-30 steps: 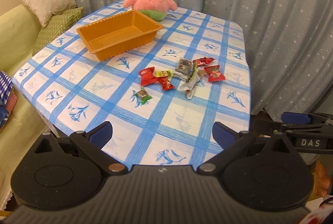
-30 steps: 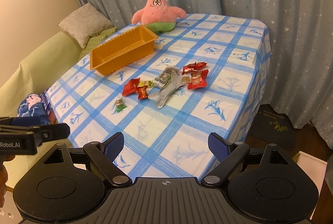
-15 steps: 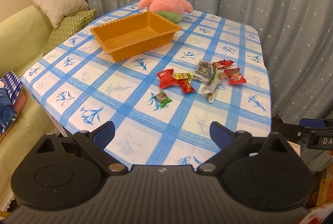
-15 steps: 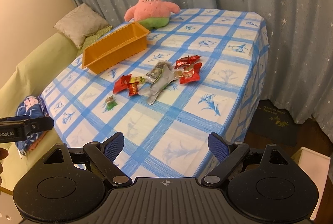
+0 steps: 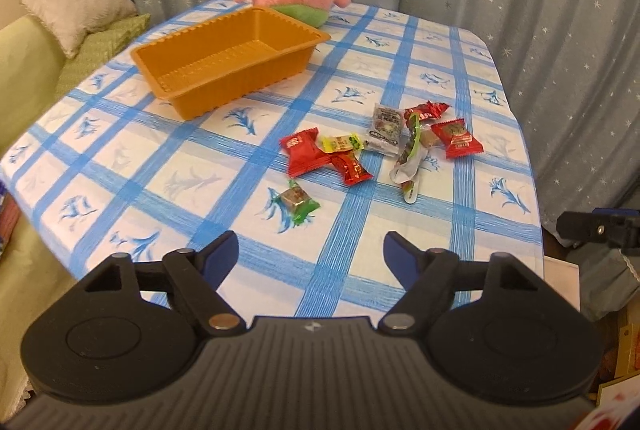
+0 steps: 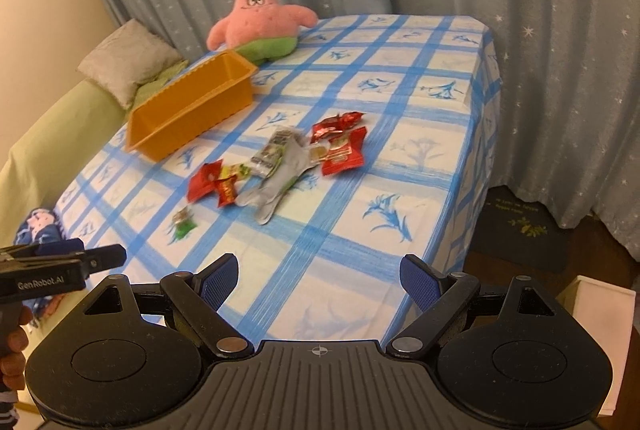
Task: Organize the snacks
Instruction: 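Lower the left tool onto the green-wrapped square candy and close it while the right tool approaches the white-and-green snack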
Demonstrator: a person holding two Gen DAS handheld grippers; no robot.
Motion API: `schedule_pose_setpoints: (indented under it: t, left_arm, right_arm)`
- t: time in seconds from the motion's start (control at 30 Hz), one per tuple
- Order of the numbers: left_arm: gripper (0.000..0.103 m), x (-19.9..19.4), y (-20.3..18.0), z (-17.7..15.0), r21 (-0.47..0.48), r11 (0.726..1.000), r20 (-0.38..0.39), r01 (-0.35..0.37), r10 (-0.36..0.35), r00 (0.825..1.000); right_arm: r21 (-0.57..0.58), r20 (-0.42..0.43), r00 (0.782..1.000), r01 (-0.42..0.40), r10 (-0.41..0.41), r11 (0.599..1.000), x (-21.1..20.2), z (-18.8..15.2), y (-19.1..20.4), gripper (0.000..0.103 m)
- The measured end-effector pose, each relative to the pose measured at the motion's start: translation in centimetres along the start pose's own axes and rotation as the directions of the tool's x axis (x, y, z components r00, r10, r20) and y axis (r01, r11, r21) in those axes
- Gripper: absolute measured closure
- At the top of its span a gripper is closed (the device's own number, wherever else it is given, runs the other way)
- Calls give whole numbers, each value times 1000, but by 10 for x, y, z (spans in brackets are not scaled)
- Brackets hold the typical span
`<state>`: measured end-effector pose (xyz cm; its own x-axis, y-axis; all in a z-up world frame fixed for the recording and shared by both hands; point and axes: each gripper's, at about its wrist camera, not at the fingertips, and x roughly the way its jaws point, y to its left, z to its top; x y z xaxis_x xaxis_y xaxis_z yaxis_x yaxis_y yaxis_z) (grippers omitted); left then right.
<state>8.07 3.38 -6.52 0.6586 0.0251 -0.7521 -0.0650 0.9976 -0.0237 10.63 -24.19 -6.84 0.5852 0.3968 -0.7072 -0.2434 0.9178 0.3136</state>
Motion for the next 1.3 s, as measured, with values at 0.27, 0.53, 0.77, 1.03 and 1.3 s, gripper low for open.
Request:
schedule_pose_setpoints:
  t: [0.27, 0.53, 0.77, 1.03, 1.3]
  left_arm:
    - [52, 45, 7, 7, -7, 1000, -44, 10, -11, 999]
    - [63, 80, 14, 16, -60, 998, -78, 12, -17, 997]
    - [64, 101, 14, 25, -92, 996, -93, 12, -20, 995]
    - [70, 117, 17, 32, -108, 994, -107, 5, -17, 994]
    - [79, 125, 20, 34, -87, 996, -120, 7, -18, 993]
  right_arm:
    - [39, -17, 999, 51, -51, 998, 16, 9, -7, 15]
    - [62, -39, 996, 78, -76, 995, 31, 18, -13, 15]
    - [66, -54, 995, 85, -82, 994, 45, 26, -12, 15]
    - [76, -69, 994, 93, -88, 993, 56, 32, -13, 15]
    - [80, -82, 993, 97, -91, 992, 64, 36, -13, 15]
